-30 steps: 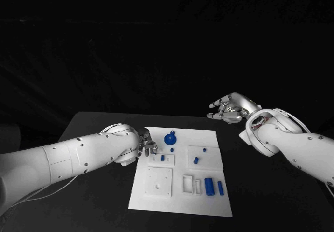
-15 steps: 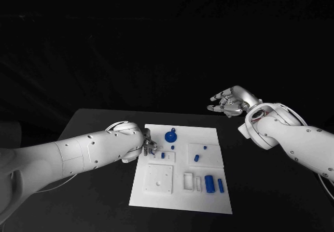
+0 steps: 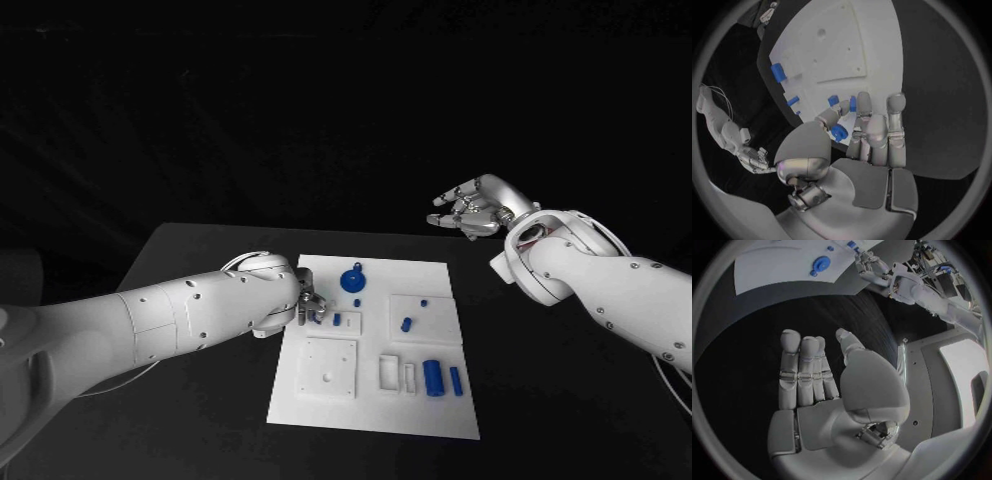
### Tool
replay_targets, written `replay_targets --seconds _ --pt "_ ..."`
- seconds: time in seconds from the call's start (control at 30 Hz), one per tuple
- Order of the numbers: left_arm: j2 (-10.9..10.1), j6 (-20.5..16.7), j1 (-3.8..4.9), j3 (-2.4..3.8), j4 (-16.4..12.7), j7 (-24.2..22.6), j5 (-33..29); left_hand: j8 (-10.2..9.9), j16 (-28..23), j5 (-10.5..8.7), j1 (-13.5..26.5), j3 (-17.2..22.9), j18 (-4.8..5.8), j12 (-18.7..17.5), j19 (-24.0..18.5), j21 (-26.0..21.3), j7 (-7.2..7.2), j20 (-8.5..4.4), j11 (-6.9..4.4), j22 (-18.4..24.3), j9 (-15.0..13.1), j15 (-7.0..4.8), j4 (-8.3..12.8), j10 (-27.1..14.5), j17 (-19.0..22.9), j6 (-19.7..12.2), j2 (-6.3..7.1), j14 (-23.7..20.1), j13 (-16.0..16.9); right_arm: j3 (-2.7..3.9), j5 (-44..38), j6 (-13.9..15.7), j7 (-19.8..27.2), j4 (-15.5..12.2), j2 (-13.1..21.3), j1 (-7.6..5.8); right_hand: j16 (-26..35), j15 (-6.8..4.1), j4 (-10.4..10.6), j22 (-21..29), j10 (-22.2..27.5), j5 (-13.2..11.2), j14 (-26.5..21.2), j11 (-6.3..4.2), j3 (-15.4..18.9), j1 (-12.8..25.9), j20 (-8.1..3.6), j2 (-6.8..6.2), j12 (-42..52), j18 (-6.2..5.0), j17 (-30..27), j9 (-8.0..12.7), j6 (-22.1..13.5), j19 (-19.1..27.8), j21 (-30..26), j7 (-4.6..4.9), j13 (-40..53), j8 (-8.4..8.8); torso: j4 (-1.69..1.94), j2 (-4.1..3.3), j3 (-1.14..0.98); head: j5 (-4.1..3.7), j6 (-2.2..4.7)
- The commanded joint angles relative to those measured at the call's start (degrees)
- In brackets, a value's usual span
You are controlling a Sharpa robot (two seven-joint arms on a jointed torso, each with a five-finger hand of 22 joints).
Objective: Assemble the parts on the task board
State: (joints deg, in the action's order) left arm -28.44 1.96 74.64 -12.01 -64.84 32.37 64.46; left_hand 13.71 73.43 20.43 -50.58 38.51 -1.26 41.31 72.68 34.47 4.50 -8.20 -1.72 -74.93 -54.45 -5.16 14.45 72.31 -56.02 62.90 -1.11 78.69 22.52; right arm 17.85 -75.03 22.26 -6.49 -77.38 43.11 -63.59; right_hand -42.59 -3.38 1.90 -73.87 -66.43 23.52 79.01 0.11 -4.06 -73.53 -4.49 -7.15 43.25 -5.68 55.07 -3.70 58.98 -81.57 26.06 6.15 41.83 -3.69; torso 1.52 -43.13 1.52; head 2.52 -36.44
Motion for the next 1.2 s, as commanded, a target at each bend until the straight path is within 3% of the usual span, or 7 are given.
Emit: replay_targets --seconds 0.03,0.87,1.2 --pt "0.2 1.0 -0.27 -0.14 0.0 -0.2 0.4 0.3 0.2 0.39 -0.6 4.1 -0.91 -0.4 -0.3 0.2 -5.56 0.02 -2.83 -1.1 -1.1 -1.78 2.1 2.8 0.0 5.9 -0.15 1.9 0.0 0.03 0.3 0.1 0.3 0.0 -0.1 -0.02 -0.4 -0.13 0.0 -0.1 -0.1 -0.1 -0.1 -0.08 -0.3 0.5 -0.03 -0.1 0.4 -0.17 -0.1 0.1 0.5 -0.5 0.4 -0.02 -0.1 0.11 0.03 0.03 -0.04 -0.06 -0.02" --pt "0.4 -1.6 -0.87 -0.15 -0.8 -1.4 3.2 -0.1 -0.2 0.29 -0.8 4.1 -1.02 -0.5 -0.2 0.2 -5.52 0.03 -2.82 -1.0 -1.5 -1.78 2.1 2.8 0.4 6.0 -0.09 1.9 0.2 0.03 0.8 -0.4 0.2 0.5 -0.5 -0.02 -0.5 -0.18 0.0 -0.3 -0.2 -0.2 0.0 -0.13 -0.6 0.5 -0.09 -0.07 0.5 -0.12 -0.1 0.1 0.7 -0.7 0.8 -0.08 -0.2 0.11 0.03 0.03 -0.05 -0.06 0.17" --pt "0.4 -0.3 -0.89 -0.15 -0.8 -1.2 3.3 -0.2 -0.3 0.17 -0.8 4.1 -1.03 -0.6 -0.3 0.2 -5.5 0.03 -2.8 -1.0 -1.6 -1.78 2.1 2.8 0.4 6.0 -0.12 1.9 0.2 0.03 0.8 -0.7 0.2 0.7 -0.6 -0.02 -0.5 -0.18 0.0 -0.3 -0.2 -0.2 0.0 -0.13 -0.6 0.5 -0.09 -0.07 0.5 -0.12 -0.1 0.1 0.7 -0.7 0.8 -0.08 -0.2 0.11 0.06 0.03 -0.04 -0.02 0.06"
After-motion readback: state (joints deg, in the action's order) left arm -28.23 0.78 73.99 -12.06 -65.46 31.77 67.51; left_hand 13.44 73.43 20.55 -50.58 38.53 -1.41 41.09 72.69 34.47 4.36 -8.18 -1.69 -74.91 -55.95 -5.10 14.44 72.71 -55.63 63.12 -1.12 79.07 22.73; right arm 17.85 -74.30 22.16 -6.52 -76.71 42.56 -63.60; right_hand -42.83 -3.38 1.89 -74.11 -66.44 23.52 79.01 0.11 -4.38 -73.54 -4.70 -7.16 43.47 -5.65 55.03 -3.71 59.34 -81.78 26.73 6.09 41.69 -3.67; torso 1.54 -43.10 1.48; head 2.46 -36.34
